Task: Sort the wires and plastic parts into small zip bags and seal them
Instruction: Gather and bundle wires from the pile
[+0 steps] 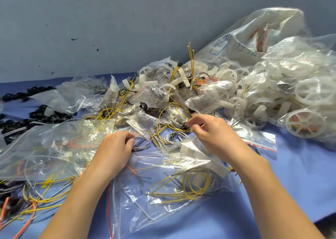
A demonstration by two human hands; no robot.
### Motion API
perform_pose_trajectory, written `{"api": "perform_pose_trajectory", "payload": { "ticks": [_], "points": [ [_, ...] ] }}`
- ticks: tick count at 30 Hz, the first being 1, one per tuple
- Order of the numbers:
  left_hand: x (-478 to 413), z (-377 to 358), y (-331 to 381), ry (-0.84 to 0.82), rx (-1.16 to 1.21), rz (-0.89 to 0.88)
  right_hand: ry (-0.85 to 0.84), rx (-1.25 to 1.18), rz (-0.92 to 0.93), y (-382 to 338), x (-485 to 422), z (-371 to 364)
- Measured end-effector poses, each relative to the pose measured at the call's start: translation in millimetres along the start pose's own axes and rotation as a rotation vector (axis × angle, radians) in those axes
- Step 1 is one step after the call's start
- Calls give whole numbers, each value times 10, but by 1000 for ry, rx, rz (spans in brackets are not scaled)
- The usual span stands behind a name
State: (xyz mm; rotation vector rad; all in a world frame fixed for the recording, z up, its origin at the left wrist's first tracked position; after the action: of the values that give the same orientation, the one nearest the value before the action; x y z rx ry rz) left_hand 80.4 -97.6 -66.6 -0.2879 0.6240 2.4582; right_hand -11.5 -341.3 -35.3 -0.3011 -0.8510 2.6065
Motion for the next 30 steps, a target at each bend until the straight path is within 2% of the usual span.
{"api": "perform_pose_trajectory", "payload": {
  "ticks": [5, 9, 11, 14, 17, 22, 26, 30],
  "points": [
    [60, 204, 82, 251, -1, -61, 84, -49, 56, -29, 49, 68],
    [110, 477, 191, 530, 253, -73, 218, -179, 170, -181, 108, 164],
    [119, 588, 238, 559, 378, -70, 265, -260, 228, -284, 143, 207],
    [144, 680, 302, 500, 524, -73, 272, -251, 365, -478, 218, 206],
    [153, 721, 338, 358, 649, -20, 236, -132, 477, -658, 300, 139],
    [148, 711, 359, 95, 1030, 174, 134, -36, 520, -762, 385, 9],
    [151, 734, 387, 72, 1235, 273, 35, -146, 524, -755, 419, -68],
    [185, 743, 458, 9, 1322, 303, -161, -332, 434, -711, 415, -91]
  ]
}}
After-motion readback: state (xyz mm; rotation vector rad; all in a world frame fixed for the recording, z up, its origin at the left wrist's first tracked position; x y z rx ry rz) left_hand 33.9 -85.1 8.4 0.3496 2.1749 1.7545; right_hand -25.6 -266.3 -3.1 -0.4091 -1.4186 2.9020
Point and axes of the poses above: each hand's wrist, its own x-axis away from the middle knuckle, its own z-axis out of the back of the hand, y = z × x, the point moved 1 cm from there along -x, towards the middle knuckle, and after that the axes turned 13 degrees about -z, right-handed, at the moved point
